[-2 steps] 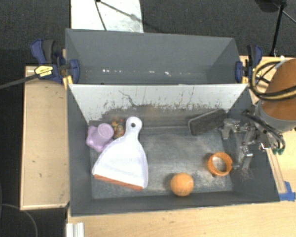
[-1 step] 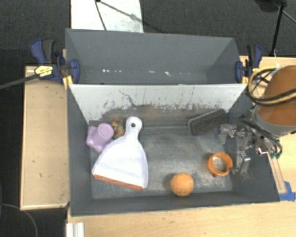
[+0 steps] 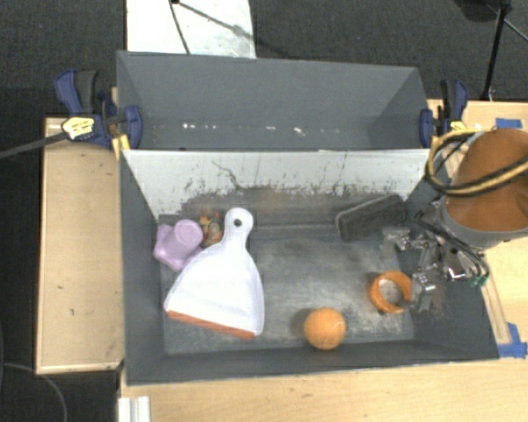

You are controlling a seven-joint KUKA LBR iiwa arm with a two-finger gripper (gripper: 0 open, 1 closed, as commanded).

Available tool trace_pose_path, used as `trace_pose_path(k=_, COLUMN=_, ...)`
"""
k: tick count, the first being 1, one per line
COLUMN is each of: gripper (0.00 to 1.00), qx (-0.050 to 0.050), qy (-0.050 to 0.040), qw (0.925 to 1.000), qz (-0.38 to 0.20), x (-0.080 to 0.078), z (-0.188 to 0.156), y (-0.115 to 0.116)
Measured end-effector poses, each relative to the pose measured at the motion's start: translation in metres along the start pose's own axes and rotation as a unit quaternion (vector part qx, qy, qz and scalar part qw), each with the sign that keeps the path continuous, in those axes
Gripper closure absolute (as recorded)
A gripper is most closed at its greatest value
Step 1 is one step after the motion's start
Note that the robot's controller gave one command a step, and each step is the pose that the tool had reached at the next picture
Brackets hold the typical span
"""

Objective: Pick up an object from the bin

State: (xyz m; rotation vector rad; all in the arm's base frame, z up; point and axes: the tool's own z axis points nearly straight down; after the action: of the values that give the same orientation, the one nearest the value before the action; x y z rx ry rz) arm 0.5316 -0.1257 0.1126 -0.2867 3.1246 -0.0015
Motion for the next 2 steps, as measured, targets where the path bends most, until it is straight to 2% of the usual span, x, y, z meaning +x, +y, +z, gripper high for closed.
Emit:
trace_pose_path(k=1, gripper=0.00, qx=-0.001, qy=0.0077, qw=0.9995, qz=0.031, x=-0.0099, z=0.0424, y=0.0091)
trace_pose_path(k=2, gripper=1.00, qx=-0.003, qy=0.0023, qw=0.9993, qz=0.038, x=-0.0089, z=0.0386, y=0.0039)
